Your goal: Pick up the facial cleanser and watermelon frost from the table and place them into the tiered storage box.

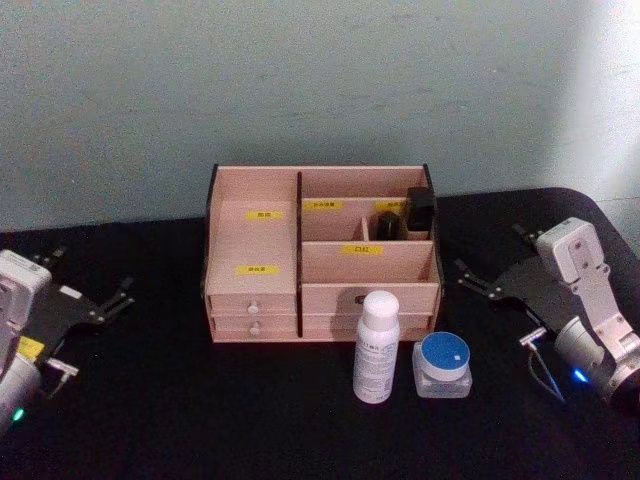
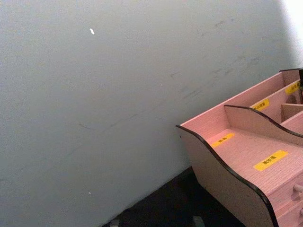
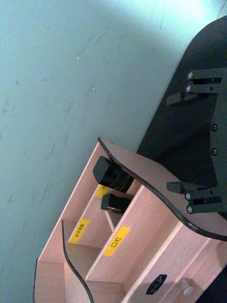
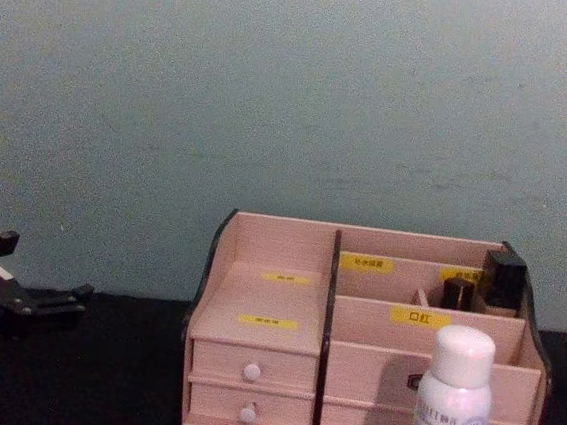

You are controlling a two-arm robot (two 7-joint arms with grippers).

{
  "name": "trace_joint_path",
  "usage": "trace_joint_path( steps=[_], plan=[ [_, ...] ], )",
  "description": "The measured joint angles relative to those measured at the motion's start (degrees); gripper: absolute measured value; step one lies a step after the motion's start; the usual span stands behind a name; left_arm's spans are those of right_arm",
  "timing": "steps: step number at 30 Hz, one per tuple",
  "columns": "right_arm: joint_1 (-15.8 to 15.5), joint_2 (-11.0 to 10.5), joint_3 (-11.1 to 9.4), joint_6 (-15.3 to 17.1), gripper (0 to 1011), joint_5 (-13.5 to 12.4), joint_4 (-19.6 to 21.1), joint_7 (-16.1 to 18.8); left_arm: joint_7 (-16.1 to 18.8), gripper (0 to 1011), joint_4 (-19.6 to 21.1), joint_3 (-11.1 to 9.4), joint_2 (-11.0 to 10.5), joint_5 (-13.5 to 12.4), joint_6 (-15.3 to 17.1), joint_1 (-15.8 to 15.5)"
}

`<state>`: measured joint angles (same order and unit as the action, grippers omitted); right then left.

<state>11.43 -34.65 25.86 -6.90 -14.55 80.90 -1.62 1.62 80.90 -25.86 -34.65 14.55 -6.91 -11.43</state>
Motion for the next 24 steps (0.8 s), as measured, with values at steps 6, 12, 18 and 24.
trace_joint_path(
  steps=[6, 12, 18, 24],
  plan=[
    [0.0, 0.0, 0.0, 0.0, 1004, 0.0, 0.0, 0.0, 0.0, 1001, 0.0, 0.0, 0.0, 0.0, 0.0, 0.0],
    [0.0, 0.0, 0.0, 0.0, 1004, 0.0, 0.0, 0.0, 0.0, 1001, 0.0, 0.0, 0.0, 0.0, 0.0, 0.0],
    [0.0, 0.0, 0.0, 0.0, 1004, 0.0, 0.0, 0.0, 0.0, 1002, 0.0, 0.0, 0.0, 0.0, 0.0, 0.0],
    [0.0, 0.0, 0.0, 0.0, 1004, 0.0, 0.0, 0.0, 0.0, 1001, 0.0, 0.0, 0.0, 0.0, 0.0, 0.0]
  ],
)
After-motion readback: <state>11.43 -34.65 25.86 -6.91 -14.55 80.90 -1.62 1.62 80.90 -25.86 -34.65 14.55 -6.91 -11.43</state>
